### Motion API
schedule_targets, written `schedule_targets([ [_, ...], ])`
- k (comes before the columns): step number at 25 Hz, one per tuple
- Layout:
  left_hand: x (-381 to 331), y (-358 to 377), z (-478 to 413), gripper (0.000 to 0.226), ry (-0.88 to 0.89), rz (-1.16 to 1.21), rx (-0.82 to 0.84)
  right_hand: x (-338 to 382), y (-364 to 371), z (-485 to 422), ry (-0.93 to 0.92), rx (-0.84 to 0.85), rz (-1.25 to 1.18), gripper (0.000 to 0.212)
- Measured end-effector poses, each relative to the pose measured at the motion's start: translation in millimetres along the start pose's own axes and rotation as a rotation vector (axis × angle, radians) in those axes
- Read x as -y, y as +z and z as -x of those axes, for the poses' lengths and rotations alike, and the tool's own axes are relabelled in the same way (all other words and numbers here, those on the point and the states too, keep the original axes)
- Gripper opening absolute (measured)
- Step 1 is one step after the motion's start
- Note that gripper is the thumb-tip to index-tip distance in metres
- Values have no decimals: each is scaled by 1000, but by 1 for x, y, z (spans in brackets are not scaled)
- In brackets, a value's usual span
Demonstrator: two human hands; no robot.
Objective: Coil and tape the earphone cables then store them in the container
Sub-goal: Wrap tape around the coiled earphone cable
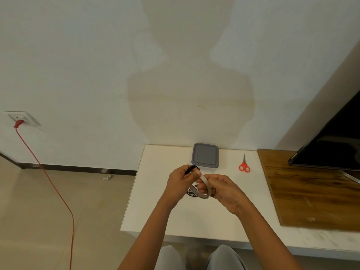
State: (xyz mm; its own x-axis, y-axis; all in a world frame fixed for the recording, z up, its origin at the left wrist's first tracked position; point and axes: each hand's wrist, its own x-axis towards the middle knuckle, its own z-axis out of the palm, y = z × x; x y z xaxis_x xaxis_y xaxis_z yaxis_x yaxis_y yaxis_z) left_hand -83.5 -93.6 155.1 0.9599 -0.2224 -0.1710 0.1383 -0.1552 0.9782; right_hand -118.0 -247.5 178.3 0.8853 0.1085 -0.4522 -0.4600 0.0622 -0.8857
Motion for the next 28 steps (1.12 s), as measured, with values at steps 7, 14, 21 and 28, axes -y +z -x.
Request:
schedule_targets([
  [7, 1, -3, -1, 15, 12, -20, 11, -3, 4, -4, 15, -27, -23, 24],
  [14, 5, -5, 2, 13, -43, 14, -15, -2, 7, 1, -29, 14, -46, 25],
  [21, 7, -4, 2, 14, -44, -63, 13, -10, 9, -4, 53, -43, 33, 27],
  [28, 7, -25, 1, 16, -12, -172, 39, -8, 4, 2, -62, 38, -58, 35],
])
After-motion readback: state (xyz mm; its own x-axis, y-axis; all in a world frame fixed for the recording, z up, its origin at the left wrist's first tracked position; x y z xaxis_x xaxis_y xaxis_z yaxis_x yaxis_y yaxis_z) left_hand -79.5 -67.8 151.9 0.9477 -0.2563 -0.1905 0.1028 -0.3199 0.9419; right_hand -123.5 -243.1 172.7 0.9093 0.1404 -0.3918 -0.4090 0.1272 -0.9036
